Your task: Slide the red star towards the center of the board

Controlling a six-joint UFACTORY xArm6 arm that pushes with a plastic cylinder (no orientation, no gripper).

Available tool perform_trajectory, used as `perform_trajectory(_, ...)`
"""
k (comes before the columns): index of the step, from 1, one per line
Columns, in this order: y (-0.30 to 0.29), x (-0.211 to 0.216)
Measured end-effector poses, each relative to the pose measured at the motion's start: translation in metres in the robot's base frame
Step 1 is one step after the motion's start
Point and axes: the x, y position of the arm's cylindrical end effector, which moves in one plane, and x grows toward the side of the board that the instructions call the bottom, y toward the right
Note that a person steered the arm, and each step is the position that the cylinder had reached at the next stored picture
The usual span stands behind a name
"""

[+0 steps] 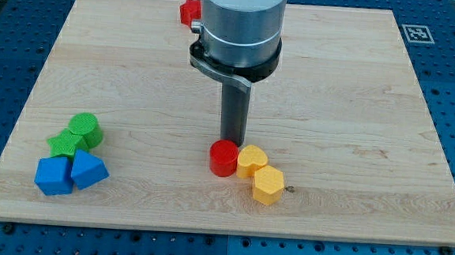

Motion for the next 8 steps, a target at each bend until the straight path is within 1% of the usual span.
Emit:
perform_trajectory(2,-0.001,0.012)
perform_trajectory(3,-0.030,-0.025)
perform_trajectory(5,-0.087,-0.129)
perform_trajectory(6,-0.102,-0.185)
perform_trajectory(8,-0.107,-0.288)
